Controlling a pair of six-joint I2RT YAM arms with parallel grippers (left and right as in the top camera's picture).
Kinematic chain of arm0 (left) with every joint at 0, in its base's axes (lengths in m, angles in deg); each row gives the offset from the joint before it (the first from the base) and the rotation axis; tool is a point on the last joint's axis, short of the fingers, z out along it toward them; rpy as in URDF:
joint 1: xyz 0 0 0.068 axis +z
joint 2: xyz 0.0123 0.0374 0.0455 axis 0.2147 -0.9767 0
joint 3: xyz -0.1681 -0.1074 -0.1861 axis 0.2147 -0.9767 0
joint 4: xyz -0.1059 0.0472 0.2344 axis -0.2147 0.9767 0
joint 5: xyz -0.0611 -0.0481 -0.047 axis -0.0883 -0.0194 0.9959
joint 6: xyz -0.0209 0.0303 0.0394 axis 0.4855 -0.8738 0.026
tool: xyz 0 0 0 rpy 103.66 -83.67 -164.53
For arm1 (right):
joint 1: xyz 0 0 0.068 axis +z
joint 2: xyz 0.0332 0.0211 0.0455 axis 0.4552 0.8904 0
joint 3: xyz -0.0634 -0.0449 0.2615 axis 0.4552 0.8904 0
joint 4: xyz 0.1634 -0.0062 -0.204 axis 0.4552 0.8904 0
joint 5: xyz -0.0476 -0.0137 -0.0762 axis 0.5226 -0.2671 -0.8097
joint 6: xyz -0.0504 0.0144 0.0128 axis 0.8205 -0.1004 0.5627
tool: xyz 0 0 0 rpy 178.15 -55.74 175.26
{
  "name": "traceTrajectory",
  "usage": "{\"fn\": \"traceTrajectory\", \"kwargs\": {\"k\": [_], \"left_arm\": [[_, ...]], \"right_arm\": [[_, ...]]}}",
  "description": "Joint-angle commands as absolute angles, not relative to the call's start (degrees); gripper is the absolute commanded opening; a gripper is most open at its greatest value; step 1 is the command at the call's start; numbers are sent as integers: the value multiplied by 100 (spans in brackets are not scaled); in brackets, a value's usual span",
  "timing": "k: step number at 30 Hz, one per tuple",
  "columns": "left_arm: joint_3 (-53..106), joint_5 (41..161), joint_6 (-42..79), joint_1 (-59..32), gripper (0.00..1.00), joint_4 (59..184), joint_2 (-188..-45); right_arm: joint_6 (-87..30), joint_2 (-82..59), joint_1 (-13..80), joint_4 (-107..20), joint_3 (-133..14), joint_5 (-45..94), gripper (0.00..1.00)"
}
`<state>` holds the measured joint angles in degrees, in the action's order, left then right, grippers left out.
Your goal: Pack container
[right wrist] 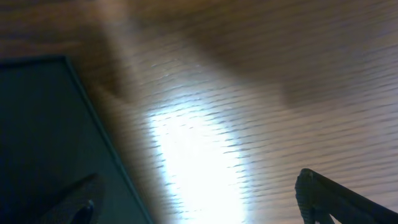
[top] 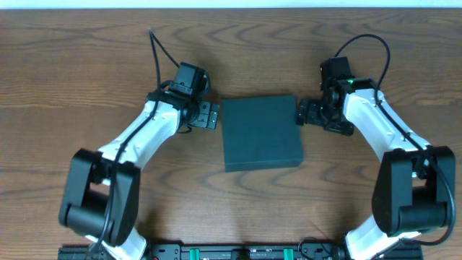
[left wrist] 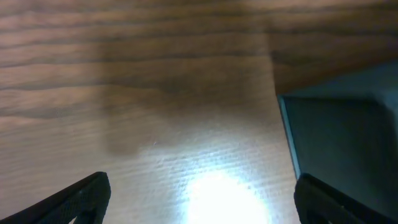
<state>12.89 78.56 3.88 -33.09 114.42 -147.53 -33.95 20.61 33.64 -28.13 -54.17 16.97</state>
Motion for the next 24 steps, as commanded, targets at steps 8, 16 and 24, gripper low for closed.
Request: {"fn": "traceTrajectory", "kwargs": {"k": [8,16,24], "left_arm": [[1249,8039,498,-3302,95,11023,-14928],[1249,7941,460,-3267,95,11005,-14928],[1249,7913,463,-3110,95,11274,-14928]], "right_arm": [[-3364,2179,3672,-2726,-5406,2292,99],[-3410,2179,4096,-2988,-5406,2593,99],[-3432,2179,4361,-3285,-5406,2530,99]]}}
